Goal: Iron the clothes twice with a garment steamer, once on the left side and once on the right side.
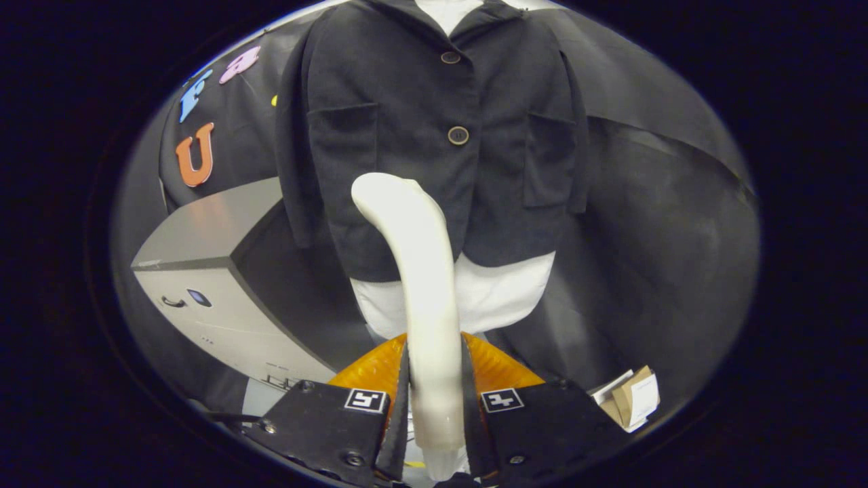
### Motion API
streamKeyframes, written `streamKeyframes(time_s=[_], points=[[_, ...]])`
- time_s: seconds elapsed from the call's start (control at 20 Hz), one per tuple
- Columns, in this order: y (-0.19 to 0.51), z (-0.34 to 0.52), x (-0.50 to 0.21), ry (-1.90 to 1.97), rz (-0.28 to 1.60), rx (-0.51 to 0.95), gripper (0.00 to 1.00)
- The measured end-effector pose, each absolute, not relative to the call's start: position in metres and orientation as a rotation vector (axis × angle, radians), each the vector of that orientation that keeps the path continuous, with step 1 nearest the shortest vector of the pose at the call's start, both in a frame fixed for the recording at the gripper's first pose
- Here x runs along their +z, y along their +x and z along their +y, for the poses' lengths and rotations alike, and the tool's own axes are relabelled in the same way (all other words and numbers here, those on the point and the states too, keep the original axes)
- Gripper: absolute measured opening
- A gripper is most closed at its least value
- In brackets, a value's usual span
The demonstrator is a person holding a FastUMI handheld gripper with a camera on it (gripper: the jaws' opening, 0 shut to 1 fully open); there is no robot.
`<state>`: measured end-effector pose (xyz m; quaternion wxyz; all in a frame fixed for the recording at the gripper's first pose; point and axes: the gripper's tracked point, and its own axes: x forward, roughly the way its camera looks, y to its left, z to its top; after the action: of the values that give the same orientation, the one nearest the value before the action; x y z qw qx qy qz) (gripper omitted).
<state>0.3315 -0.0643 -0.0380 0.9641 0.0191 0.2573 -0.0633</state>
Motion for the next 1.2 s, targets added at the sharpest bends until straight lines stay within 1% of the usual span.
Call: streamKeyframes(time_s=[0.3,0.7,0.95,1.2], points=[[0.311,-0.073,-0.036,0.116,0.501,-0.175,0.38],[0.239,-0.133,-0.011,0.271,0.441,-0.313,0.38],[0.206,-0.186,0.035,0.334,0.359,-0.41,0.38],[0.214,-0.227,0.113,0.363,0.242,-0.448,0.38]])
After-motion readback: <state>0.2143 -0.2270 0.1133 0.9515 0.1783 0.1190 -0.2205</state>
